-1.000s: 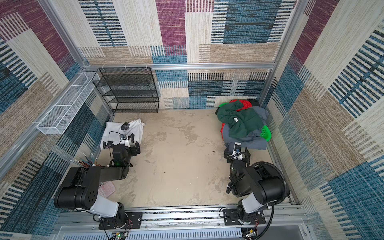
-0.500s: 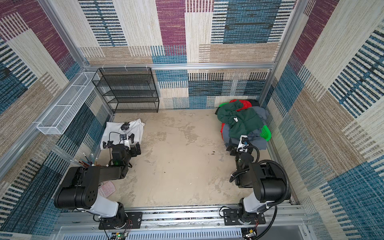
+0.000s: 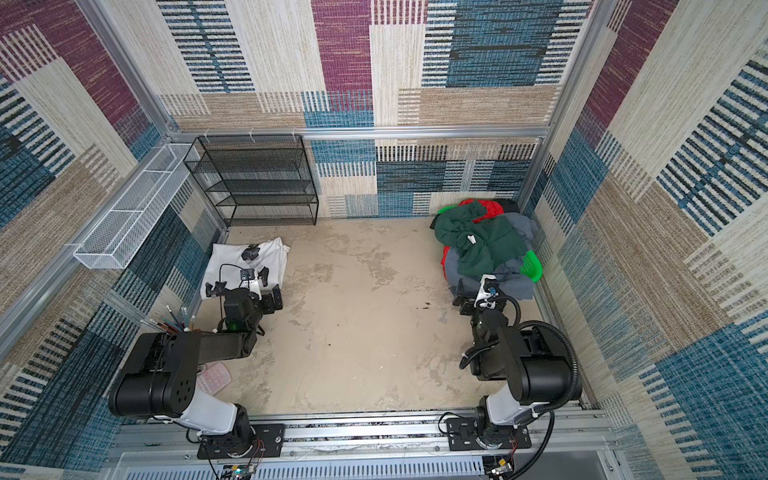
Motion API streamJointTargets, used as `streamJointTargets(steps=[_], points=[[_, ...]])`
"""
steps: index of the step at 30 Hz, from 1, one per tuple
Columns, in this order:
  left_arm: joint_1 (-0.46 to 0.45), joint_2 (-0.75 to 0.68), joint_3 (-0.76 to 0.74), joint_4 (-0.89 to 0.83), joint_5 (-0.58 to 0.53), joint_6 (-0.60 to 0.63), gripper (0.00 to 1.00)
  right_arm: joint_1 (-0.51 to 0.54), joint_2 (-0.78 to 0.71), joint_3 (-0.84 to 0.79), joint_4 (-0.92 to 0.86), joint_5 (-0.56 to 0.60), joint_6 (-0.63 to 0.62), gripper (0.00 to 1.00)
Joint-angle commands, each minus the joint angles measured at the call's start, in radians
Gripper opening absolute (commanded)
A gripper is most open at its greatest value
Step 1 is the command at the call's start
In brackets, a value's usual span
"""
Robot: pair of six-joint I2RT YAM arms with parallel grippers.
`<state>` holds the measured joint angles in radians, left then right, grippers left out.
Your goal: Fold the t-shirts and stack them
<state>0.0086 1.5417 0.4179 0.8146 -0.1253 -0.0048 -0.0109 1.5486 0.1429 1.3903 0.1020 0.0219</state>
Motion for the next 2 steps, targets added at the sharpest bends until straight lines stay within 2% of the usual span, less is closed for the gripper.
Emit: streamJointTargets(steps=[1,2], points=[[0.001,-0.003,0.008,0.006,0.01,-0.01,1.0,-0.001,-0.005,0.0,0.052,0.017,0.013,0.99],[0.0,-0.005,0.005,0.009,0.009,-0.01,1.0,0.0,-0.006,0.0,0.054,0.017,0.013,0.99]])
